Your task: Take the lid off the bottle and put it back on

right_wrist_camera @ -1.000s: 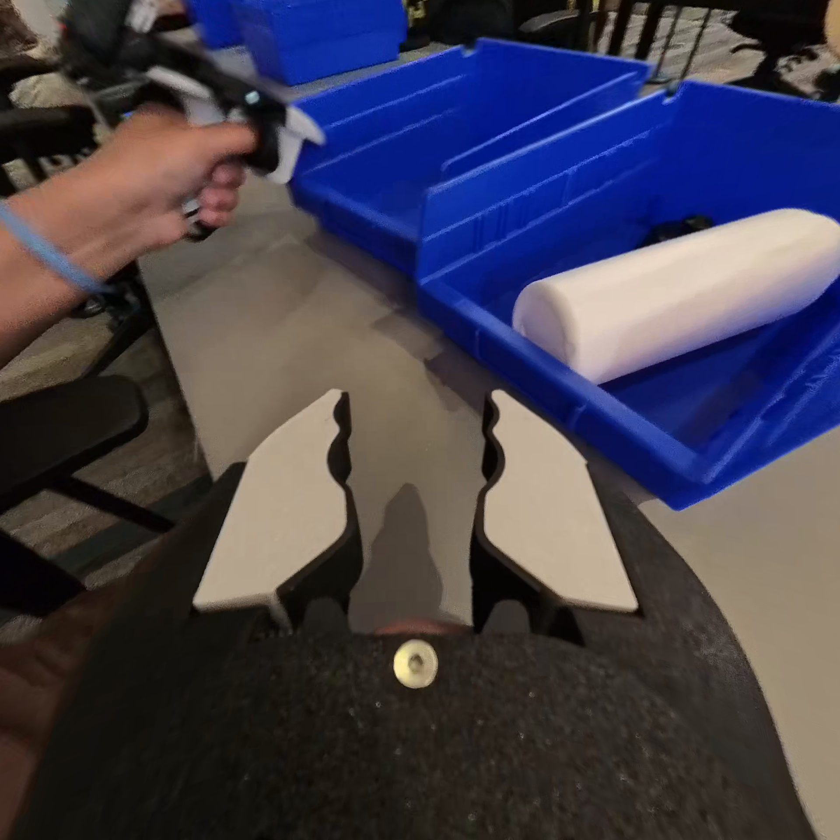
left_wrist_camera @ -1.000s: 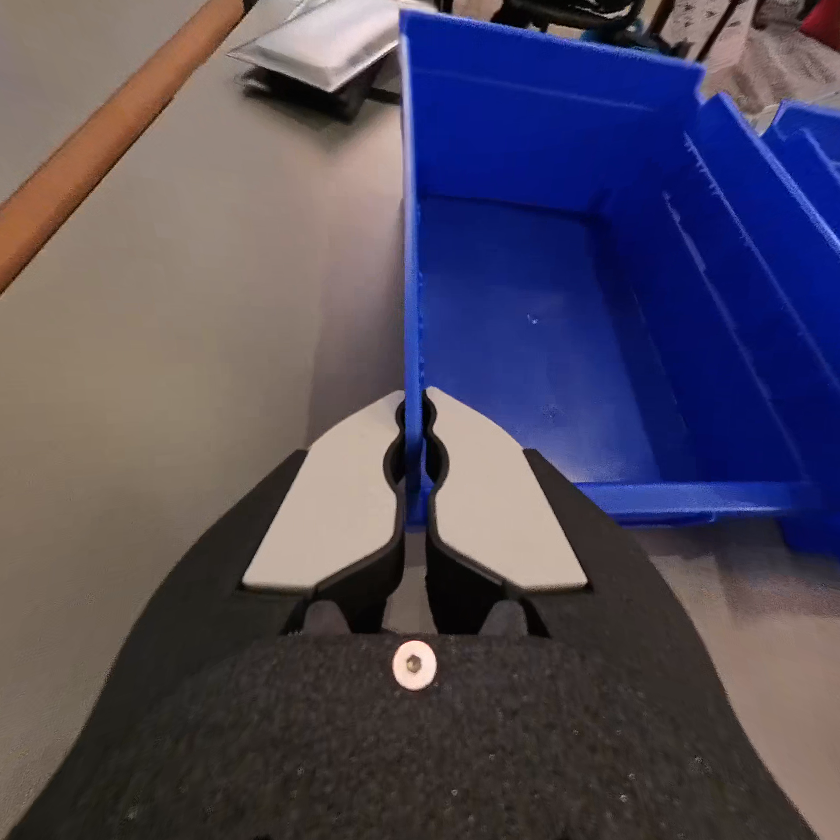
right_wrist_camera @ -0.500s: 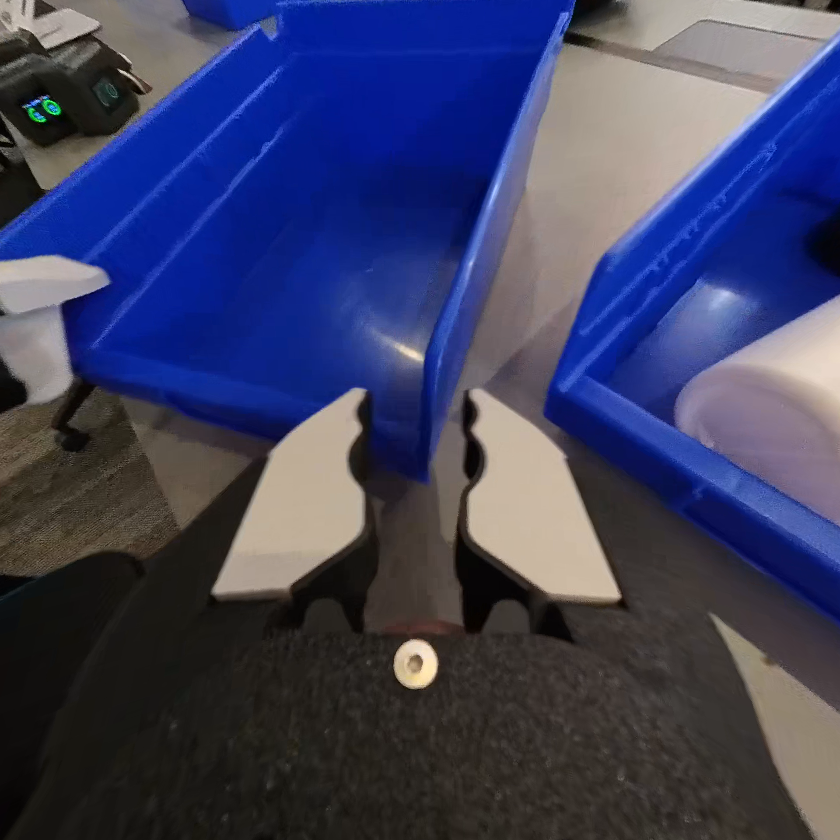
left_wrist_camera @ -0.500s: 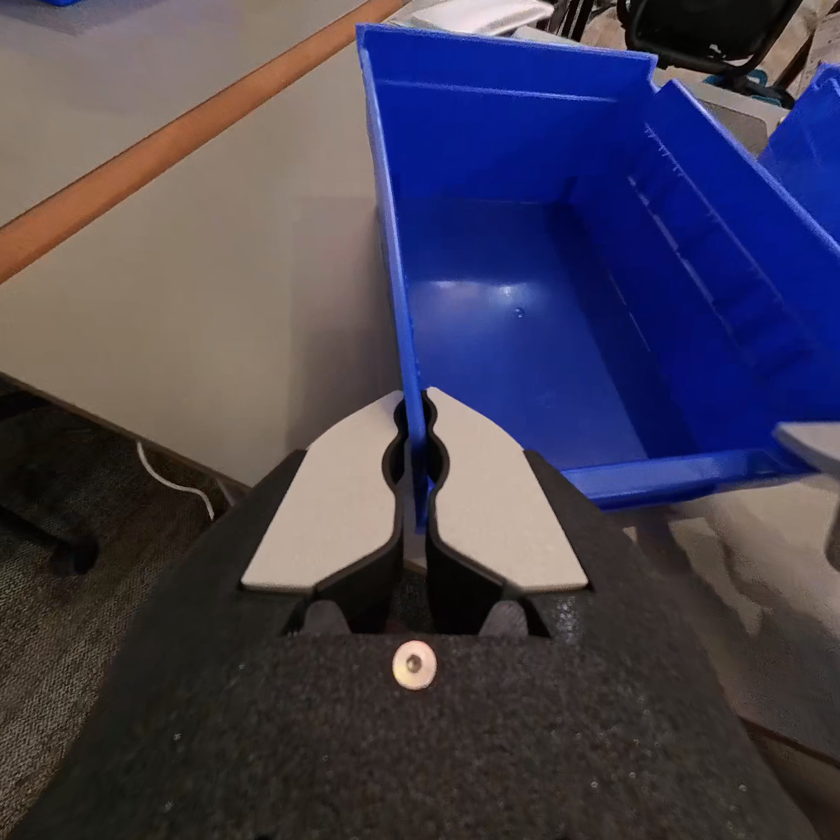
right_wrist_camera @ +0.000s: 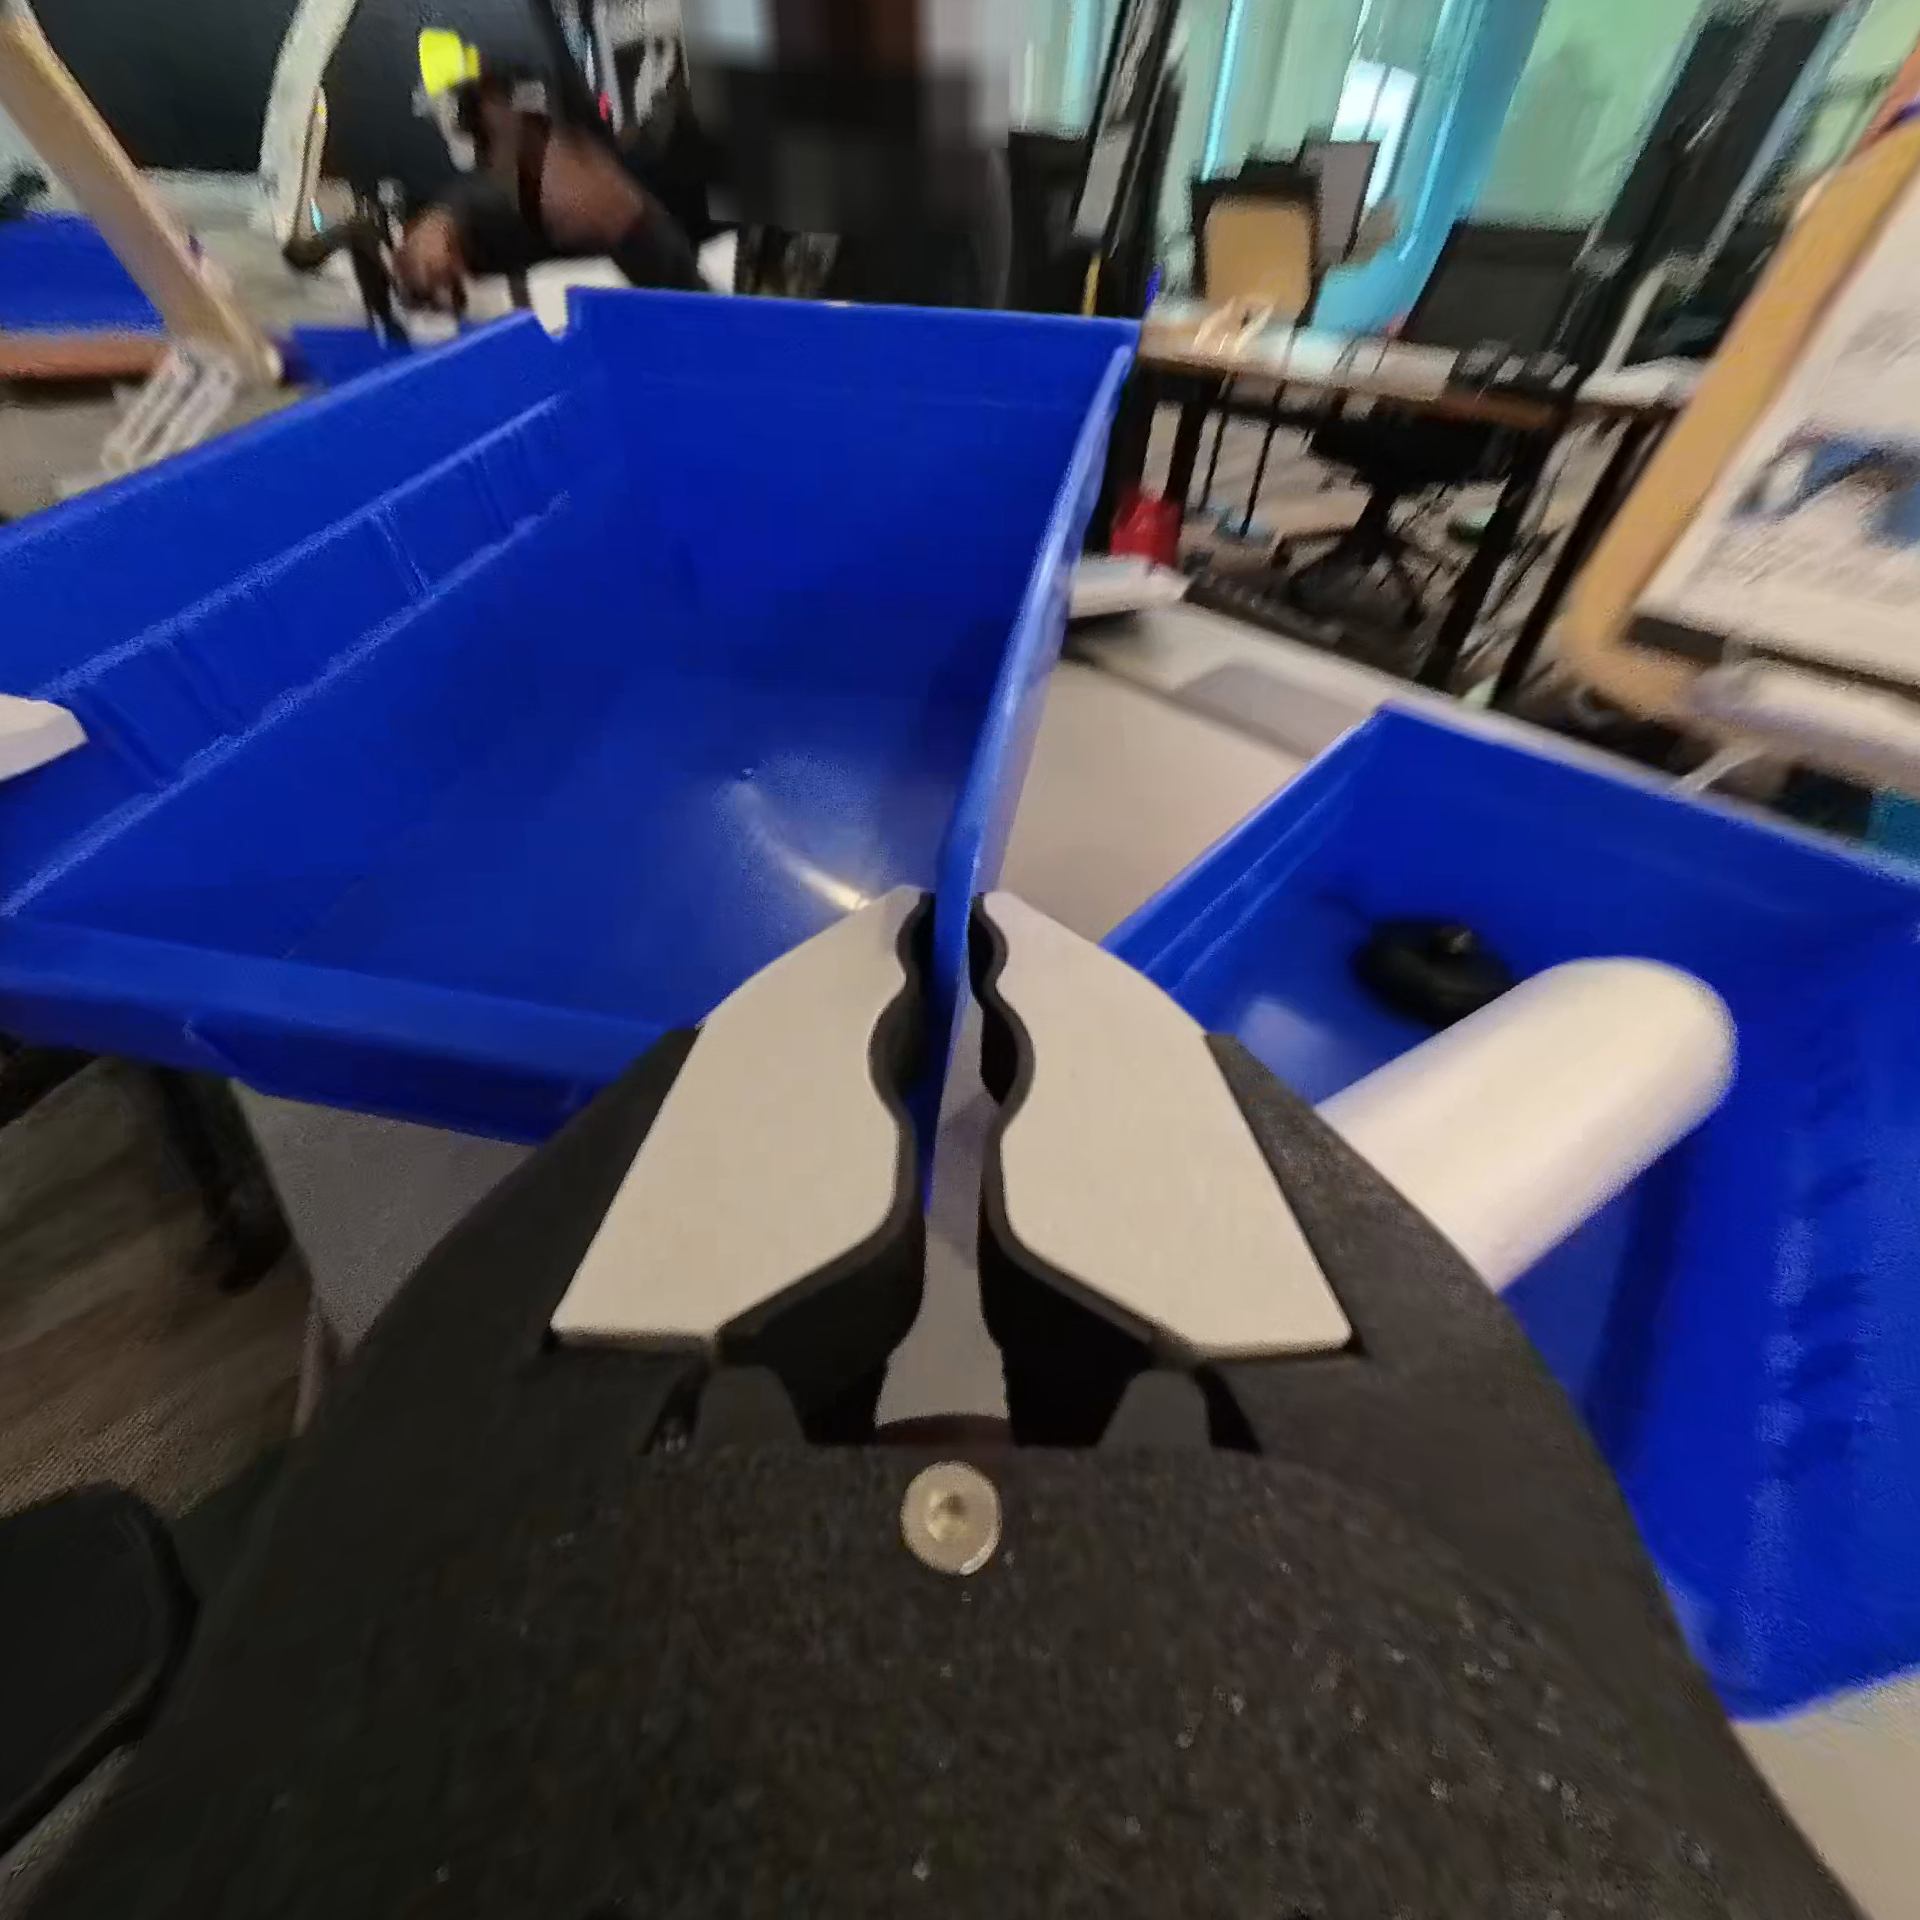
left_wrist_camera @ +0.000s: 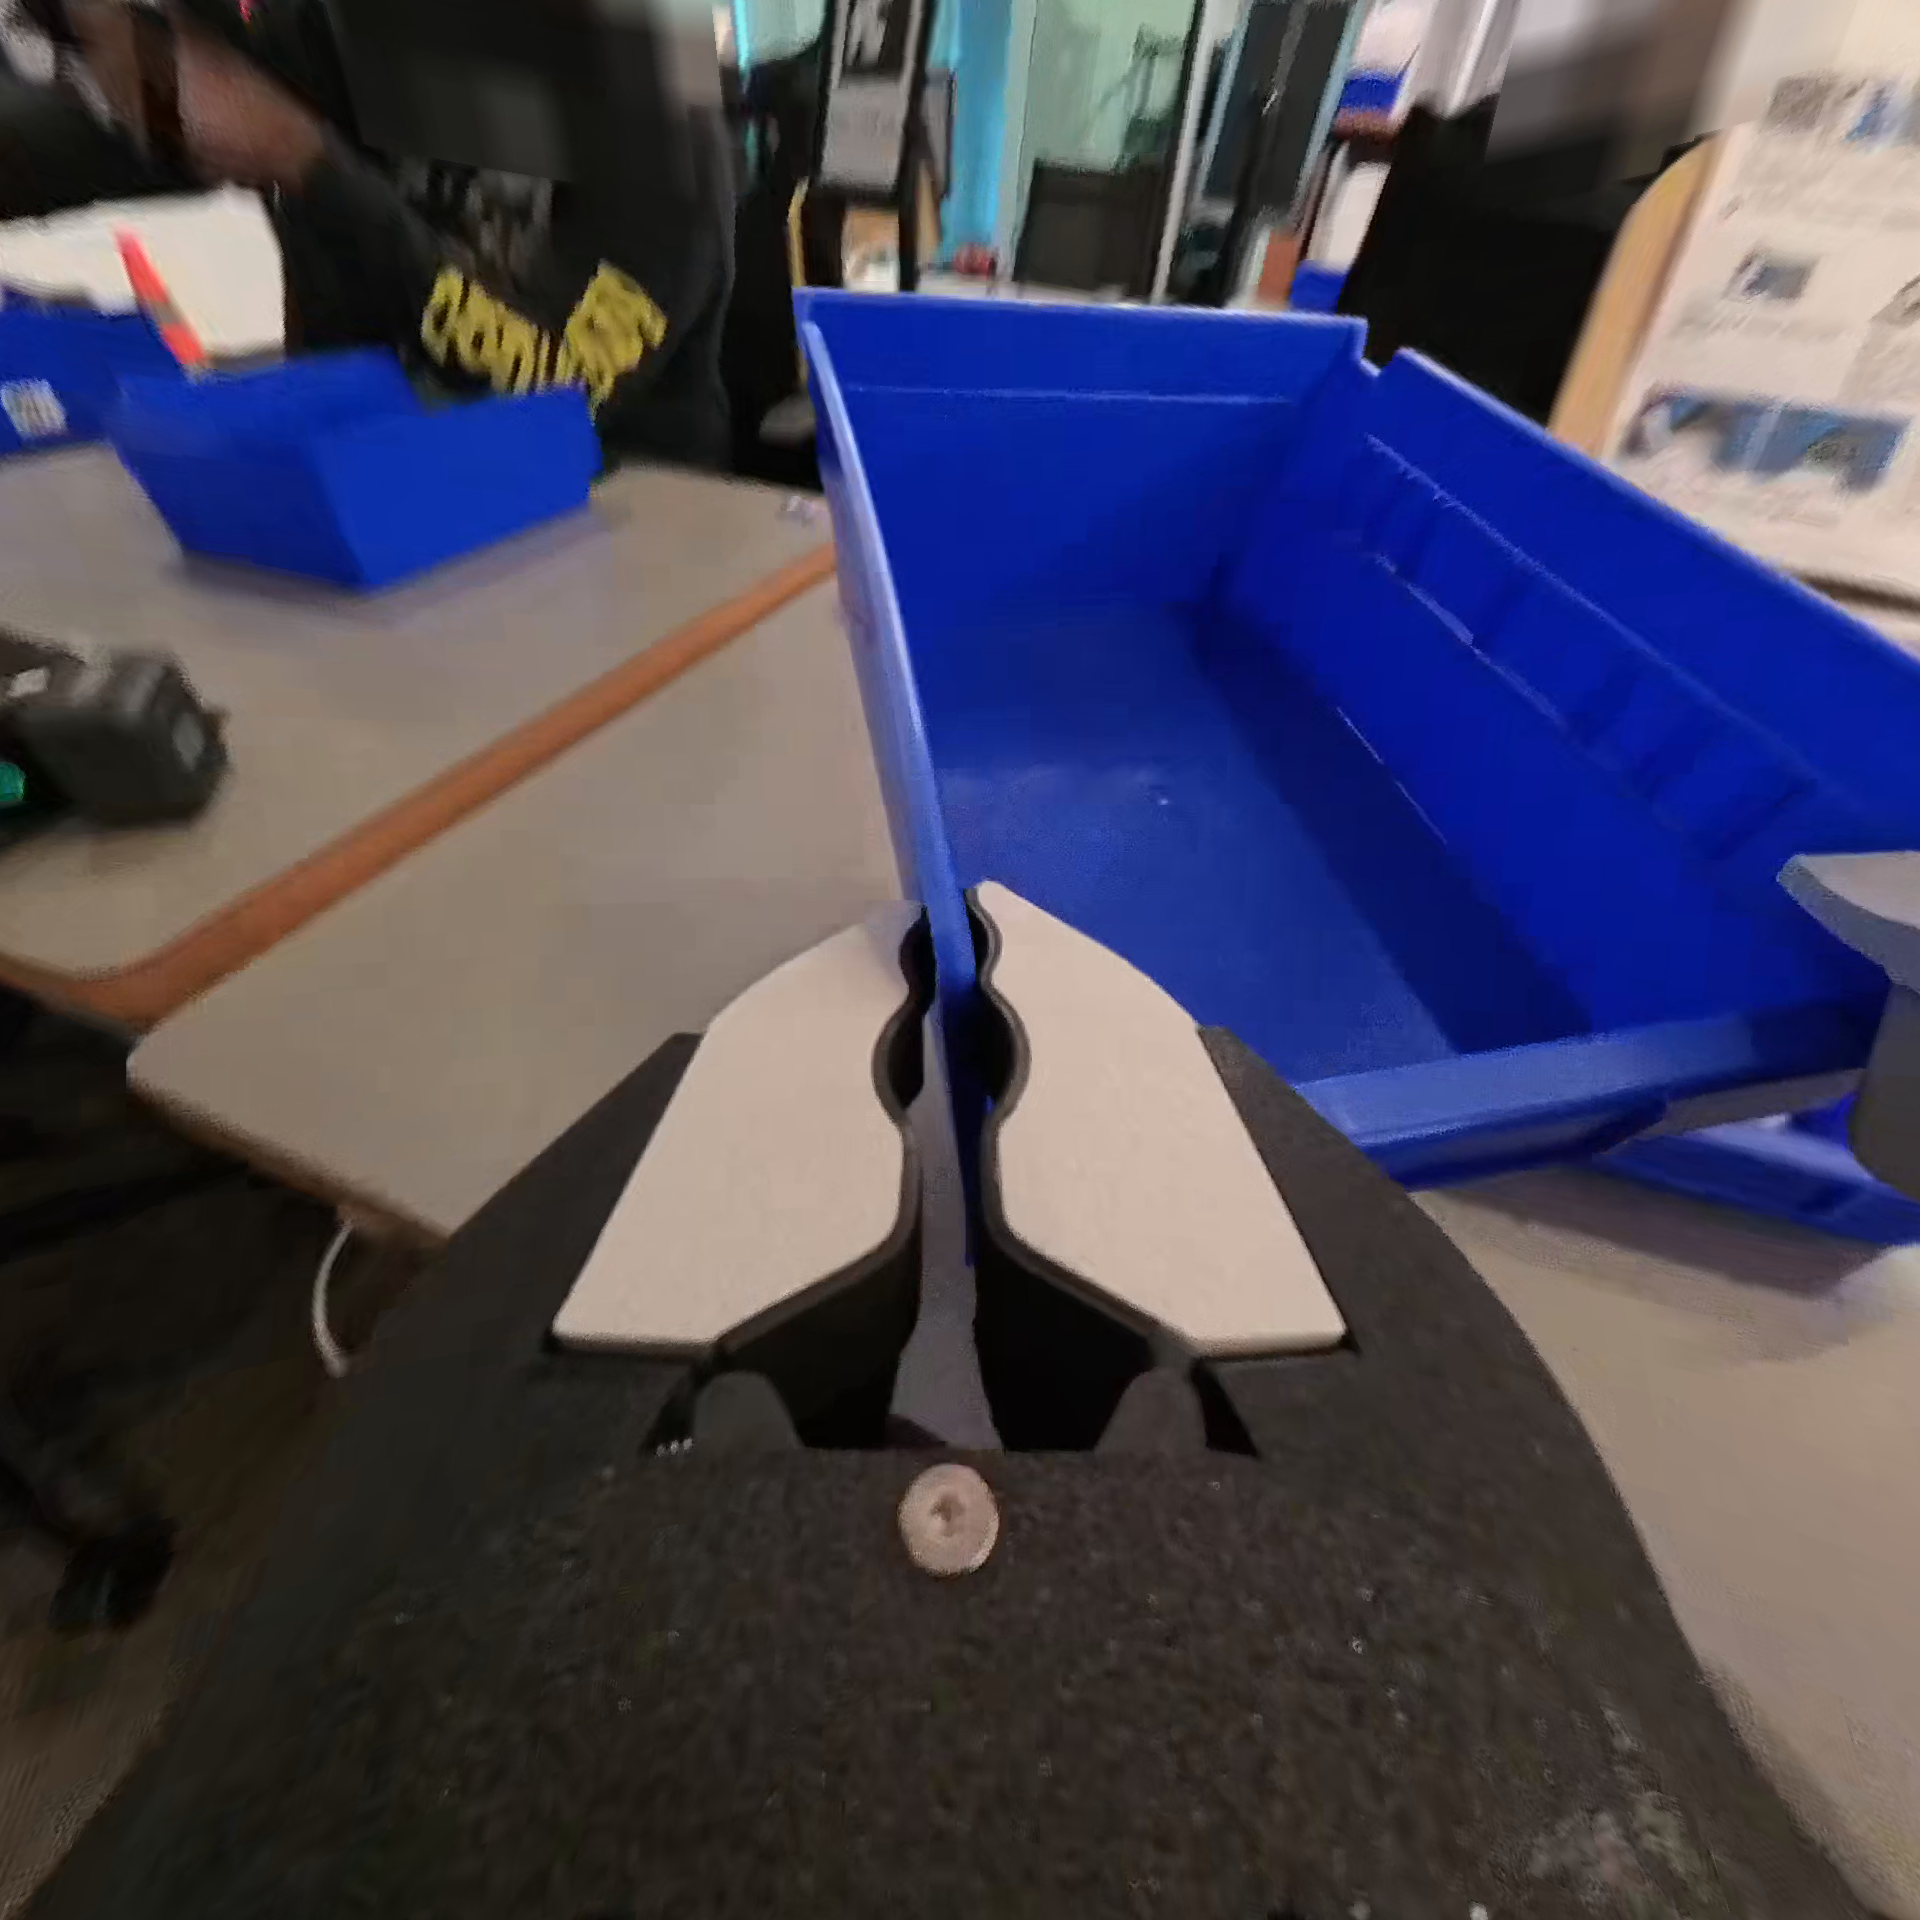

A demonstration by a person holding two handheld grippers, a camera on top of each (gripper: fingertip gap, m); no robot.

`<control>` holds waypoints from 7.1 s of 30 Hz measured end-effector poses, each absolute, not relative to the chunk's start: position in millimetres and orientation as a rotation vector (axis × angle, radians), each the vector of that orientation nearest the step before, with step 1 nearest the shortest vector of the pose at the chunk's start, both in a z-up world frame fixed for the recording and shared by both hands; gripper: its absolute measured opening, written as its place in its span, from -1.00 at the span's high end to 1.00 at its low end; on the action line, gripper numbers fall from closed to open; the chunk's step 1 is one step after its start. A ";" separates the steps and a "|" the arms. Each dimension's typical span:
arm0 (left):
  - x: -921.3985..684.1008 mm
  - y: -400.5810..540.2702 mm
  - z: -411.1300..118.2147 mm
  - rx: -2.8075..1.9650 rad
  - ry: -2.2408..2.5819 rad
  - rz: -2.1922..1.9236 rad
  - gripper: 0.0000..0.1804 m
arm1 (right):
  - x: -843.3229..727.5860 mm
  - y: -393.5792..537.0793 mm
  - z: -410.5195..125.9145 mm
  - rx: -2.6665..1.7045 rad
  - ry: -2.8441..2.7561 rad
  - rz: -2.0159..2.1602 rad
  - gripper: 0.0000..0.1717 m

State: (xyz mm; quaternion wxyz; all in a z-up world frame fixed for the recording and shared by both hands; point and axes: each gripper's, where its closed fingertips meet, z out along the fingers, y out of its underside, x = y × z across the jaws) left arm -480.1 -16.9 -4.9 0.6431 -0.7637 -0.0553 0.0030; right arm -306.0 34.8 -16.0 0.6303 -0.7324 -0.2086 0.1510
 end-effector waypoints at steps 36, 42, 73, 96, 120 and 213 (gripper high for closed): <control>109.4 32.1 -125.1 -1.921 0.728 -0.613 0.69 | 283.3 -10.1 -130.2 -1.936 0.436 -0.115 0.88; 91.0 19.9 -103.7 -1.945 0.814 -0.806 0.41 | 290.7 -15.5 -107.8 -1.834 0.509 -0.141 0.65; -328.8 125.0 -136.1 -2.071 0.311 -0.217 0.98 | -137.8 93.5 -128.3 -1.993 -0.009 0.082 0.89; -503.5 202.6 -136.4 -2.049 0.146 -0.218 0.96 | -321.3 160.9 -133.6 -1.987 -0.161 0.273 0.79; -463.0 145.8 -95.1 -1.967 0.204 0.355 0.40 | -28.9 8.0 -96.1 -1.817 -0.320 0.248 0.39; -259.4 18.3 -133.0 -1.891 0.735 -0.679 0.34 | -4.7 -25.8 -126.2 -1.890 -0.187 0.619 0.40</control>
